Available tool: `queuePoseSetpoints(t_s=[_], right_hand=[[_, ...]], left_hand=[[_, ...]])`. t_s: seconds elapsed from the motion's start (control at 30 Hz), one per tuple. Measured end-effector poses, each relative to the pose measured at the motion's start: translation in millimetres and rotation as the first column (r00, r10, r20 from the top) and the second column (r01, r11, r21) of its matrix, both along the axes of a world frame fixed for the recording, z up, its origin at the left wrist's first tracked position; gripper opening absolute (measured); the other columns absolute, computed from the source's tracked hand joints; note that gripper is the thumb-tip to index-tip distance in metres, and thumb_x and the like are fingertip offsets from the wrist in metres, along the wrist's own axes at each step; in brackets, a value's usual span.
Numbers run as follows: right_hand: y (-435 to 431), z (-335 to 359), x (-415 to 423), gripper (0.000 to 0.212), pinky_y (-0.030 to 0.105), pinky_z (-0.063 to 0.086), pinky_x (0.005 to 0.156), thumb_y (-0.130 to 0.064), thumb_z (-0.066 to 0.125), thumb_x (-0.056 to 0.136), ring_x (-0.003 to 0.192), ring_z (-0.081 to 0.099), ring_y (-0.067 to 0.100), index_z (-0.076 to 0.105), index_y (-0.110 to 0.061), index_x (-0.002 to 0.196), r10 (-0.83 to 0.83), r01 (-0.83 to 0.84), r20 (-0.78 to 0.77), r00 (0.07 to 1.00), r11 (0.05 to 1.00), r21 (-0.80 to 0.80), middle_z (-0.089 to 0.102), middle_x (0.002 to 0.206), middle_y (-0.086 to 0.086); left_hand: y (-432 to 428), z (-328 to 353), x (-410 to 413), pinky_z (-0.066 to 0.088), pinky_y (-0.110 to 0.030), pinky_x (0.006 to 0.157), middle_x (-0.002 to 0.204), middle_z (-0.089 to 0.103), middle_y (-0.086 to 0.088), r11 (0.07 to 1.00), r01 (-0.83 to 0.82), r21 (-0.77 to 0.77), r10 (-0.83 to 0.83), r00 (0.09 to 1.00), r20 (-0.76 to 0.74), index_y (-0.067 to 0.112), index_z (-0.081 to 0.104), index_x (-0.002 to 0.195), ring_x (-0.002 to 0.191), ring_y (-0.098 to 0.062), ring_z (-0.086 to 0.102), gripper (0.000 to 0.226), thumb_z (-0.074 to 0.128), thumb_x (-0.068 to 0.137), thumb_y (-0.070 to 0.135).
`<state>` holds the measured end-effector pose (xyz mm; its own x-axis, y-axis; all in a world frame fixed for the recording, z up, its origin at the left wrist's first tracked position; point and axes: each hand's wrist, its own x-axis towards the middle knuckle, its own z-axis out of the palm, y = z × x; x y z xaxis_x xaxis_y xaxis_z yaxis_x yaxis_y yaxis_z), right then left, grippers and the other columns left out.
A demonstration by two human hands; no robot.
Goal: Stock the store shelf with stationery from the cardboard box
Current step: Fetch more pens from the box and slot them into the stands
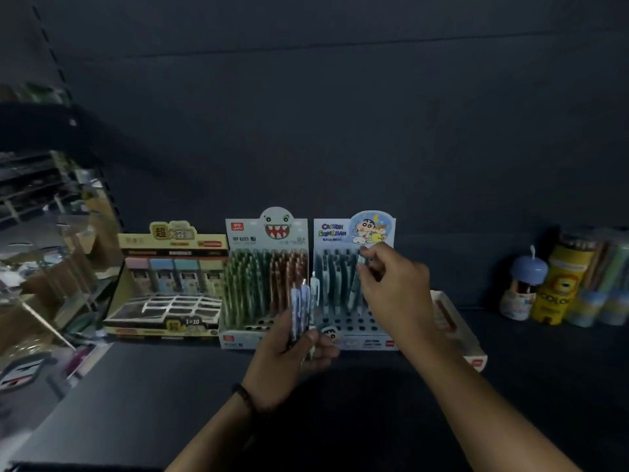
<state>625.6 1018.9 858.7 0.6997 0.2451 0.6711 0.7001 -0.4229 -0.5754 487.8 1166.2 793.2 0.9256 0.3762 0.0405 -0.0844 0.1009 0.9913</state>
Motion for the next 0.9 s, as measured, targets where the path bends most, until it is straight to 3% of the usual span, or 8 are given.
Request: queuePoseSetpoints(t_s=[0.13, 0.3, 0.43, 0.53, 0.67, 0.8, 0.9], right_hand=[[10.5, -6.1, 1.9, 0.011, 0.024, 0.06, 0.072, -0.017, 0.078, 0.093, 0.073, 0.07, 0.006, 0.074, -0.021, 0.102, -0.047, 0.046, -0.008, 0.999, 0.998, -0.052, 0.075, 0.083, -0.008], [17.4, -9.4, 3.9, 0.006, 0.042, 0.062, 0.074, -0.02, 0.071, 0.096, 0.078, 0.071, 0.018, 0.073, -0.024, 0.098, -0.083, 0.06, -0.096, 0.992, 0.973, -0.221, 0.075, 0.084, -0.004], [18.8, -5.4, 6.8, 0.013, 0.044, 0.063, 0.079, -0.026, 0.068, 0.098, 0.088, 0.07, 0.02, 0.075, -0.029, 0.108, -0.097, 0.048, -0.17, 0.981, 0.961, -0.271, 0.075, 0.094, -0.003], [12.9, -3.7, -0.1, 0.019, 0.034, 0.061, 0.078, -0.031, 0.067, 0.1, 0.082, 0.07, 0.011, 0.075, -0.032, 0.117, -0.068, 0.03, -0.171, 0.983, 0.976, -0.213, 0.076, 0.092, -0.009], [6.4, -0.5, -21.0, 0.017, 0.012, 0.052, 0.064, -0.031, 0.075, 0.096, 0.067, 0.069, 0.0, 0.076, -0.034, 0.113, 0.047, -0.044, -0.167, 0.985, 0.999, 0.02, 0.071, 0.071, -0.015], [15.4, -2.9, -30.5, 0.032, 0.031, 0.062, 0.068, -0.036, 0.08, 0.092, 0.069, 0.073, 0.006, 0.072, -0.04, 0.123, 0.252, -0.24, -0.267, 0.93, 0.968, 0.078, 0.074, 0.084, -0.016], [24.9, -4.5, -32.4, 0.04, 0.031, 0.061, 0.074, -0.036, 0.082, 0.09, 0.078, 0.071, 0.003, 0.071, -0.042, 0.128, 0.28, -0.274, -0.254, 0.926, 0.96, 0.058, 0.071, 0.087, -0.019]], left_hand=[[12.8, -1.4, 11.9, 0.062, -0.045, 0.087, 0.109, 0.073, -0.026, 0.995, 0.094, -0.046, -0.092, 0.995, 0.028, 0.014, 0.052, 0.138, 0.102, -0.043, 0.073, 0.029, 0.05, 0.109, 0.012], [14.0, -3.3, 16.9, 0.06, -0.044, 0.081, 0.112, 0.074, -0.021, 0.992, 0.115, -0.058, -0.111, 0.992, 0.065, 0.021, 0.049, 0.142, 0.094, -0.043, 0.073, 0.033, 0.05, 0.109, 0.018], [16.1, -3.7, 14.7, 0.059, -0.043, 0.074, 0.11, 0.076, -0.017, 0.995, 0.1, -0.03, -0.098, 0.993, 0.068, 0.024, 0.048, 0.141, 0.086, -0.042, 0.073, 0.032, 0.048, 0.11, 0.017], [15.4, -5.1, 12.6, 0.059, -0.04, 0.07, 0.106, 0.077, -0.017, 0.997, 0.083, -0.006, -0.082, 0.994, 0.076, 0.026, 0.05, 0.139, 0.083, -0.041, 0.073, 0.031, 0.047, 0.109, 0.014], [15.5, -6.2, 12.3, 0.058, -0.04, 0.07, 0.096, 0.073, -0.021, 0.997, 0.079, -0.008, -0.078, 0.992, 0.102, 0.026, 0.052, 0.137, 0.08, -0.04, 0.072, 0.032, 0.048, 0.11, 0.012], [17.2, -6.9, 10.4, 0.058, -0.043, 0.07, 0.097, 0.073, -0.023, 0.996, 0.085, 0.032, -0.088, 0.989, 0.117, 0.024, 0.054, 0.14, 0.081, -0.042, 0.072, 0.033, 0.05, 0.109, 0.013], [16.7, -6.7, 7.8, 0.06, -0.043, 0.07, 0.098, 0.073, -0.022, 0.992, 0.085, 0.098, -0.096, 0.989, 0.115, 0.02, 0.054, 0.141, 0.08, -0.039, 0.073, 0.034, 0.05, 0.109, 0.01]])
